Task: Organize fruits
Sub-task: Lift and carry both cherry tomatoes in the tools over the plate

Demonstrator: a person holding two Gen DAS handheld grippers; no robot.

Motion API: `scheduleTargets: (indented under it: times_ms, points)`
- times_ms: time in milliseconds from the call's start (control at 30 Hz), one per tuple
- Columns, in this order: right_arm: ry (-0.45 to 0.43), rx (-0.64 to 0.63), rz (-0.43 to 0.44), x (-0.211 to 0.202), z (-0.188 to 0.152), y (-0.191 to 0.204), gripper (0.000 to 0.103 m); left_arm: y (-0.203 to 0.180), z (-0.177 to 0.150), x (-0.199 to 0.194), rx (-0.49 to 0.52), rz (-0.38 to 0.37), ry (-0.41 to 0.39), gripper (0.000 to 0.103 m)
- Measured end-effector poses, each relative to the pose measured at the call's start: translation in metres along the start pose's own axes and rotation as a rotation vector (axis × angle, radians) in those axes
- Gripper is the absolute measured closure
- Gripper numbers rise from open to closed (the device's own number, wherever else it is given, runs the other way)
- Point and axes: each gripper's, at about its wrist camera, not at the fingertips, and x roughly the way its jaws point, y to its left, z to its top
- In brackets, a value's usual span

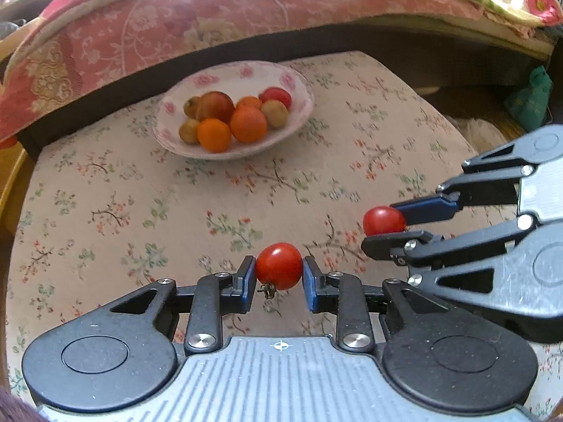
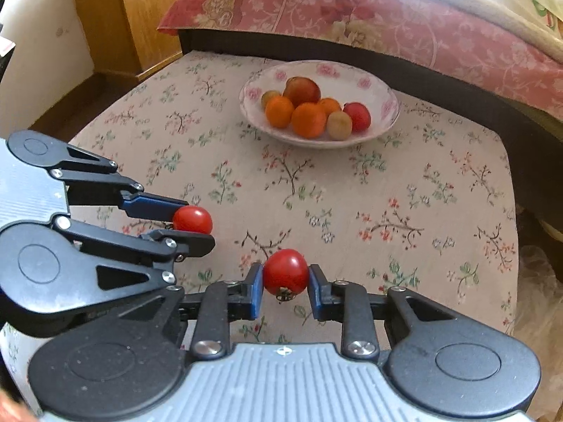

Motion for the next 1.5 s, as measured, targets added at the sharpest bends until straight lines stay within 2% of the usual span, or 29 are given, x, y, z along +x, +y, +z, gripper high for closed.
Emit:
scheduleTargets:
  times_ms: [600,1500]
  points:
    - [-0.053,0.049,-0.039,0.001,0.023,-0.006,0.072,0.014,0.020,-0.002,-0.038,0.059,-0.052,0.067]
    - [-0.091,0.099,-0.083,0.002,0.037,-0.019,0.072,0.011,0.040,-0.001,-0.034,0.086,-0.091,0.068]
